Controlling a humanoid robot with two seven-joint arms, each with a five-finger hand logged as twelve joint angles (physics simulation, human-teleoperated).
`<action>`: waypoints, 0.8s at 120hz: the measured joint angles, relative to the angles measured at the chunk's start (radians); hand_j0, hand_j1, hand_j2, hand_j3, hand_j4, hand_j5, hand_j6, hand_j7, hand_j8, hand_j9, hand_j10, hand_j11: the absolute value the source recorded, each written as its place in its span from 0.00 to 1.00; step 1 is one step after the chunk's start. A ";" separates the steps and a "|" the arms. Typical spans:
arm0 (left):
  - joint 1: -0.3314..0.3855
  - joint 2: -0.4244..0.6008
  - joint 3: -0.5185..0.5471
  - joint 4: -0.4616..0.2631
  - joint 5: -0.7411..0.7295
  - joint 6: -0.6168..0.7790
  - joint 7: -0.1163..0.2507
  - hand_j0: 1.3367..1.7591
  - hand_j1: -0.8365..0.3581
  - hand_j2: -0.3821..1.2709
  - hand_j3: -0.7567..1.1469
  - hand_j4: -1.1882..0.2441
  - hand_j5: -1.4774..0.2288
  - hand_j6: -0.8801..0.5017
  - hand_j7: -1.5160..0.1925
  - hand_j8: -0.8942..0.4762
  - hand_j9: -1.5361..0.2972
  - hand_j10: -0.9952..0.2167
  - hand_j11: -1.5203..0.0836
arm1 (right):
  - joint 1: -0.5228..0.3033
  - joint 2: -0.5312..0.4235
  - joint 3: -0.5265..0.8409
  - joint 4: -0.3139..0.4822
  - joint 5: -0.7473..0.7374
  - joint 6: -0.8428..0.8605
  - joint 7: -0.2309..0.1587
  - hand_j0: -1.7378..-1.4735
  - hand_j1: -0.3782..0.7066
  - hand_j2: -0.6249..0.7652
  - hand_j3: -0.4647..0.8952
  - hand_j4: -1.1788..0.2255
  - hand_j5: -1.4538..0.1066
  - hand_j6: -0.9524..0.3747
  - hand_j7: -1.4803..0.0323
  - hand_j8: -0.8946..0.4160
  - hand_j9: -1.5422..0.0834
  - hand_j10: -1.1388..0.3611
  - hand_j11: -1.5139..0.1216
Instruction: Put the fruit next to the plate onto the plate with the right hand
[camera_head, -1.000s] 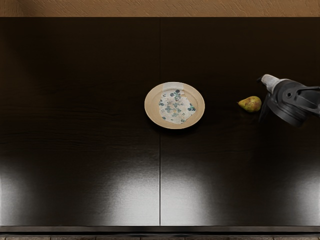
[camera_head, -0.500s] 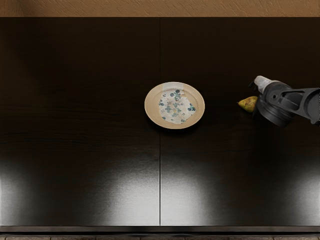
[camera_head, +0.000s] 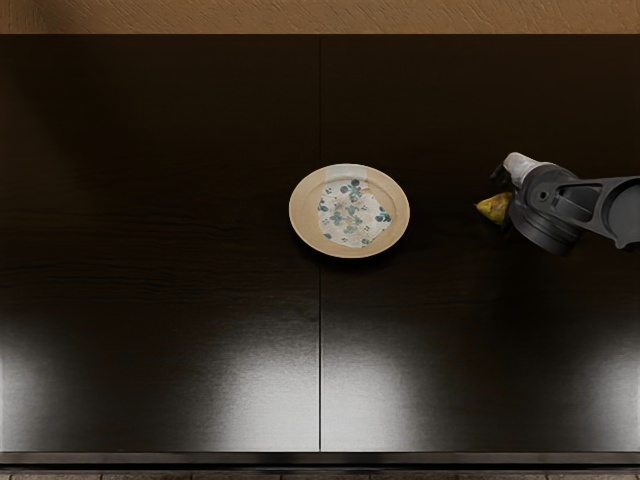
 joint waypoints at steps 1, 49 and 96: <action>0.000 0.000 0.000 0.000 0.000 0.000 0.000 0.76 0.98 0.23 0.40 0.82 0.86 0.63 0.88 0.64 0.83 0.81 0.94 | 0.000 0.000 0.000 -0.001 0.000 0.000 0.000 0.30 0.40 0.40 0.34 0.60 0.65 0.46 0.69 0.42 0.68 0.53 0.66; -0.002 0.000 0.000 0.000 0.000 0.000 0.000 0.76 0.98 0.23 0.40 0.82 0.86 0.63 0.88 0.64 0.83 0.81 0.94 | -0.022 0.032 -0.002 -0.058 -0.002 0.005 0.000 0.30 0.42 0.40 0.34 0.58 0.63 0.45 0.67 0.41 0.66 0.52 0.64; -0.009 0.000 -0.001 0.000 0.000 0.000 0.000 0.76 0.98 0.23 0.40 0.82 0.86 0.63 0.88 0.64 0.83 0.81 0.94 | -0.032 0.051 -0.003 -0.085 -0.008 0.007 0.000 0.30 0.47 0.39 0.34 0.55 0.60 0.41 0.63 0.37 0.63 0.49 0.61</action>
